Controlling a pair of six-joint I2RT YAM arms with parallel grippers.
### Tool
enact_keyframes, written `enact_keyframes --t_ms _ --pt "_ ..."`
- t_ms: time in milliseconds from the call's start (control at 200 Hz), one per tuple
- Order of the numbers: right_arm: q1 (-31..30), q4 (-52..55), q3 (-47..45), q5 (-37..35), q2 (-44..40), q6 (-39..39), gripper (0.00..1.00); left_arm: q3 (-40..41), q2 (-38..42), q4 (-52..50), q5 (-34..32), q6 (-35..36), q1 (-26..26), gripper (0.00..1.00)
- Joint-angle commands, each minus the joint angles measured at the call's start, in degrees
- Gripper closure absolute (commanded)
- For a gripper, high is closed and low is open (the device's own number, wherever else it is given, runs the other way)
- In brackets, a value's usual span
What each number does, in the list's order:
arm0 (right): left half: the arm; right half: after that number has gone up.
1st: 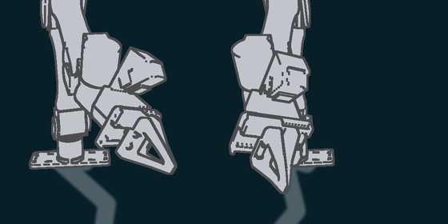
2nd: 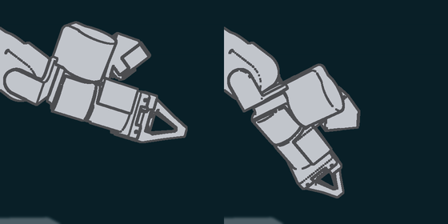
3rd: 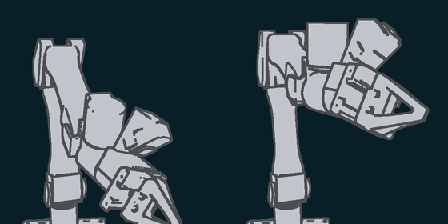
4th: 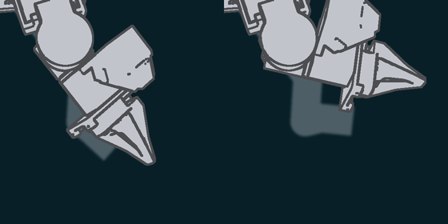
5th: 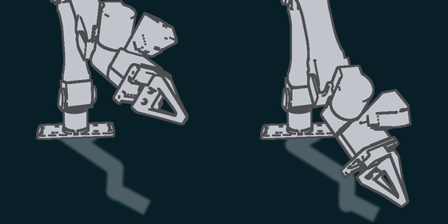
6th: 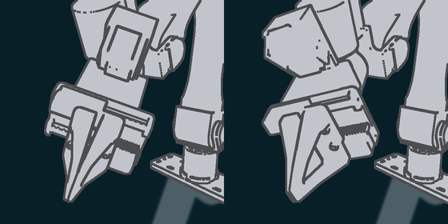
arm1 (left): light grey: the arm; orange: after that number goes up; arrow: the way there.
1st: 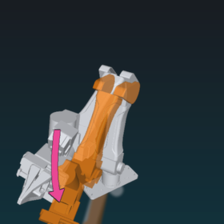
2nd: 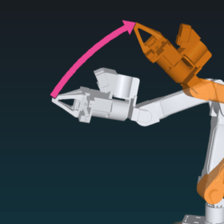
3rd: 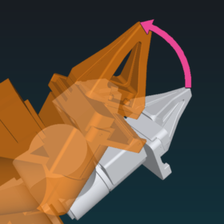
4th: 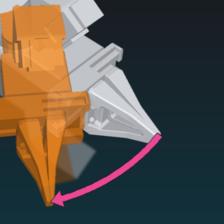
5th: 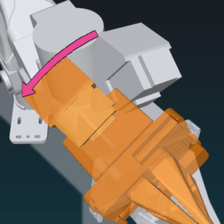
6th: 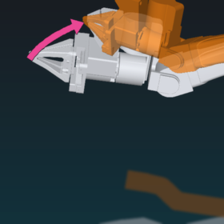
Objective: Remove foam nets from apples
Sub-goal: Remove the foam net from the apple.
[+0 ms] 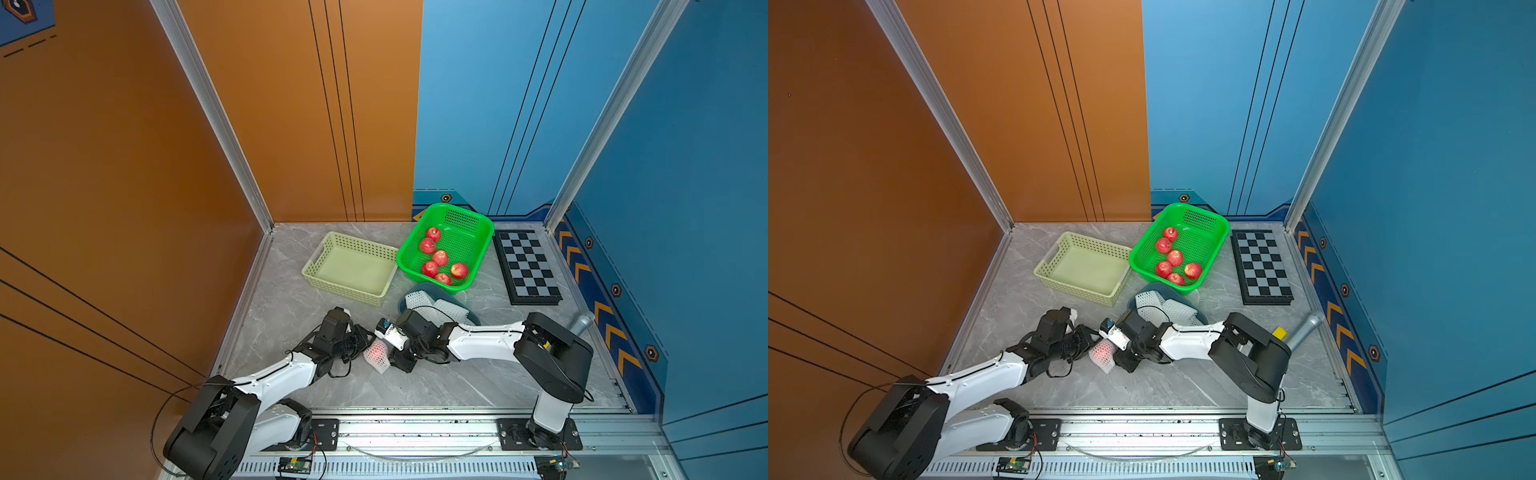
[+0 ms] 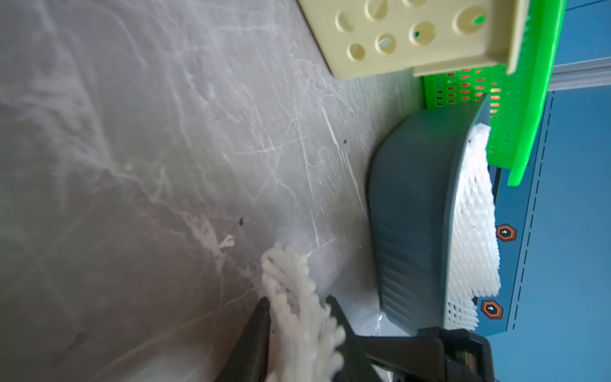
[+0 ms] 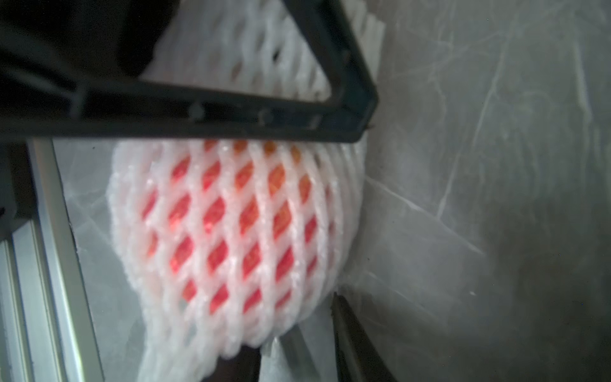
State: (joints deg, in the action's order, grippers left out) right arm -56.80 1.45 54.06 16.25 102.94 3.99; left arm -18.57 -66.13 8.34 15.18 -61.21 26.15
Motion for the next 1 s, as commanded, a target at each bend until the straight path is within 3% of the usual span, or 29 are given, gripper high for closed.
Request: enact_keyframes --t_ms 0,135,260,346,411,521,626,996 --pt "0.7 1.1 0.4 -1.1 -3.5 0.2 0.47 -0.8 2.9 -8.3 -3.8 2.8 -0.6 0.77" --pt "0.8 2.0 -0.2 -1.1 -7.0 -0.1 0.39 -1.6 6.1 -13.9 -6.8 4.8 -1.7 0.85" --pt "0.6 2.8 -0.6 -1.2 -8.7 -0.2 0.39 -0.8 7.7 -15.9 -8.4 4.9 -2.8 1.0" --pt "0.5 2.9 -1.0 -1.0 -9.6 -0.2 0.4 -0.2 8.2 -16.0 -8.9 4.8 -3.0 1.0" --pt "0.4 2.8 -1.4 -0.9 -10.1 -0.1 0.47 0.0 8.3 -16.6 -9.6 4.9 -3.1 1.0" --pt "0.0 1.3 -2.2 0.6 -10.3 0.1 0.73 -0.1 8.0 -17.2 -10.1 5.1 -3.2 1.0" --pt "-0.8 -0.3 -1.9 2.0 -9.0 0.6 0.89 -0.2 7.6 -17.4 -10.2 5.1 -3.2 1.0" --pt "-2.1 -3.4 0.9 4.7 -3.4 1.7 0.94 0.4 8.5 -17.9 -10.4 5.1 -3.4 1.0"
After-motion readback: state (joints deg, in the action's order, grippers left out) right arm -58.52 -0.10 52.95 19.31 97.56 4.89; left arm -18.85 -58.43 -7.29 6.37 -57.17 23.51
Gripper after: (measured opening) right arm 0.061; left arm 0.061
